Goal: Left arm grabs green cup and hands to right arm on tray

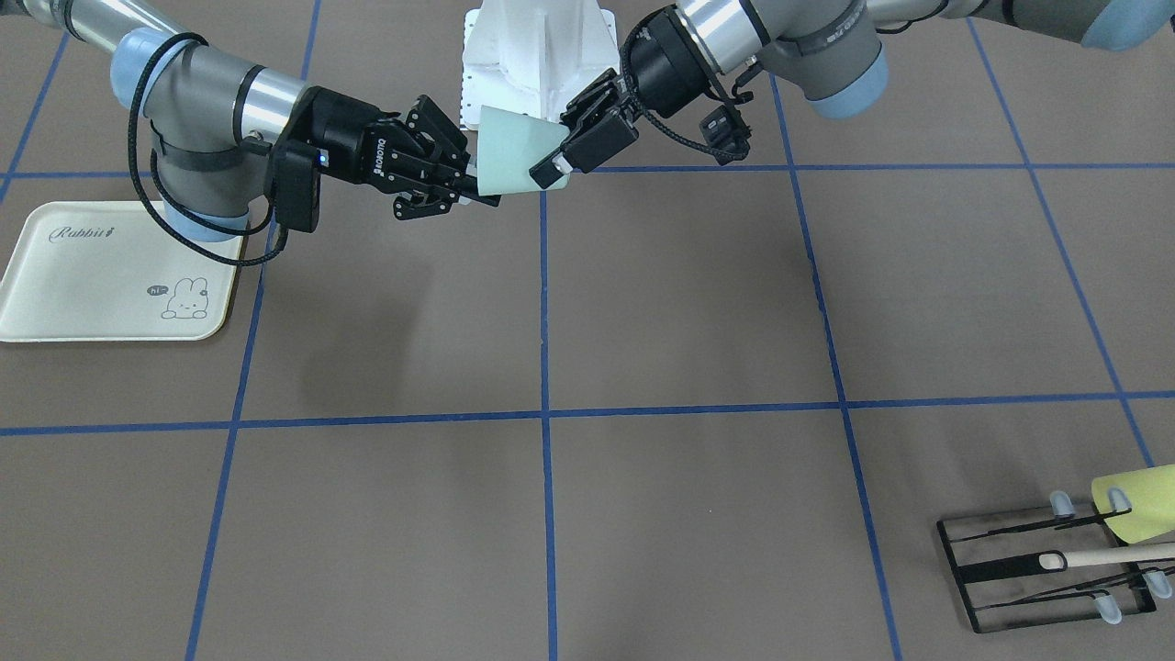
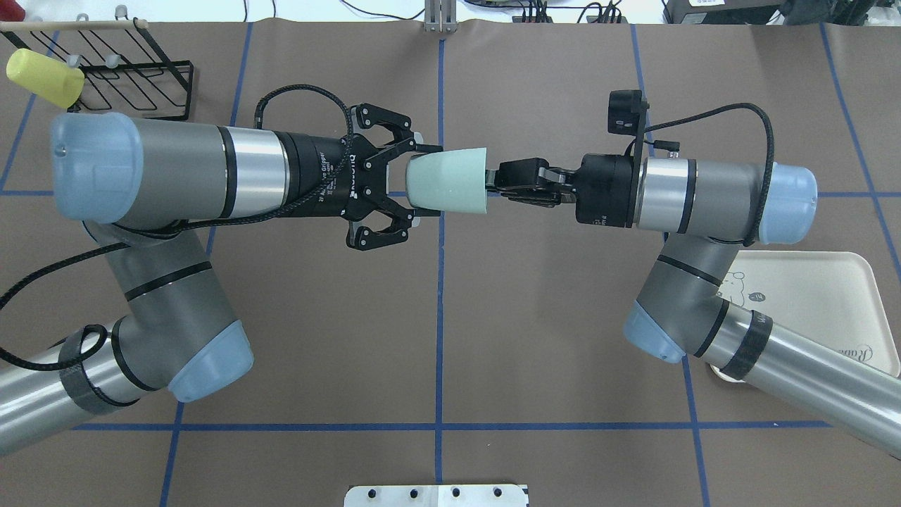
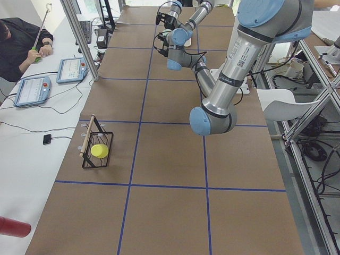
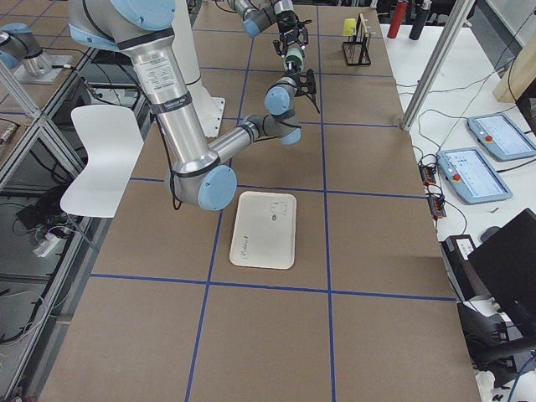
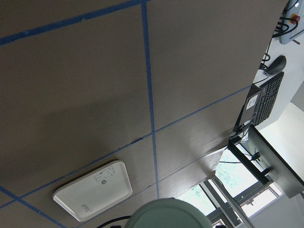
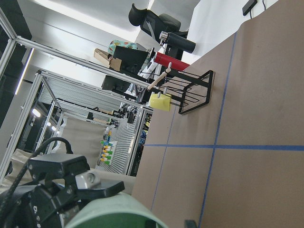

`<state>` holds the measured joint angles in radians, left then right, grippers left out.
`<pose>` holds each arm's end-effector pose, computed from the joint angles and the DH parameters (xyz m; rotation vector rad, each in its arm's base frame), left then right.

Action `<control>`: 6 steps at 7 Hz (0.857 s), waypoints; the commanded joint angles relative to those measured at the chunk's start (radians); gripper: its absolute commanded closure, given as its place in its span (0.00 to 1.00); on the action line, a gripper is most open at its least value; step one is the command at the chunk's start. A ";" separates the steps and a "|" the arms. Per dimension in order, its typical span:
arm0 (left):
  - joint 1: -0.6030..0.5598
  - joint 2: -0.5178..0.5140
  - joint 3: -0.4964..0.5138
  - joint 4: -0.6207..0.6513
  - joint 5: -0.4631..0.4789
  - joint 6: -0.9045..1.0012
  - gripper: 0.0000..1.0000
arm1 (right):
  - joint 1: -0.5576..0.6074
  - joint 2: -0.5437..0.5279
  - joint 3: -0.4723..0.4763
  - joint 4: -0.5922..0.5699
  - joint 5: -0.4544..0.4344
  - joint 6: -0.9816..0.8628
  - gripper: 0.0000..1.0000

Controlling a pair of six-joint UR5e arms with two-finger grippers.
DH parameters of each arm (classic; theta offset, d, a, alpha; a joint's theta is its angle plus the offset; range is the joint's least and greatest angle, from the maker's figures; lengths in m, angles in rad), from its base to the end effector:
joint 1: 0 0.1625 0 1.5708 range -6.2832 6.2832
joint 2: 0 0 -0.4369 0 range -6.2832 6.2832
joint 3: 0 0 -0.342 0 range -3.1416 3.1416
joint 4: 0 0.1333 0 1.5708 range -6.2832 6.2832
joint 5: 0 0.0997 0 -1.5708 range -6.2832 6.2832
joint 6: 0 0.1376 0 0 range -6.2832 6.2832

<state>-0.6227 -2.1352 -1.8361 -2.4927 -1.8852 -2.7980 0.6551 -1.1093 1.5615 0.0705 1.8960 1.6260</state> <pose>0.4145 -0.4093 0.1577 -0.7856 1.6965 -1.0573 -0.3939 -0.4153 0.2528 0.4212 -2.0215 0.0969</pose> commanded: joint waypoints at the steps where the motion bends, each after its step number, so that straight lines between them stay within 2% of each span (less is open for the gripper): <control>1: 0.000 0.001 0.000 0.000 0.000 0.003 0.67 | 0.000 0.000 0.000 0.000 0.000 0.000 1.00; 2: 0.001 0.004 0.001 -0.003 0.000 0.014 0.02 | 0.000 0.000 0.000 0.000 0.000 0.000 1.00; 6: 0.000 0.006 0.011 -0.011 0.000 0.055 0.00 | 0.000 -0.001 0.000 0.000 -0.002 0.000 1.00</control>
<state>-0.6227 -2.1283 -1.8280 -2.5023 -1.8853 -2.7699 0.6550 -1.1105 1.5616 0.0705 1.8956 1.6260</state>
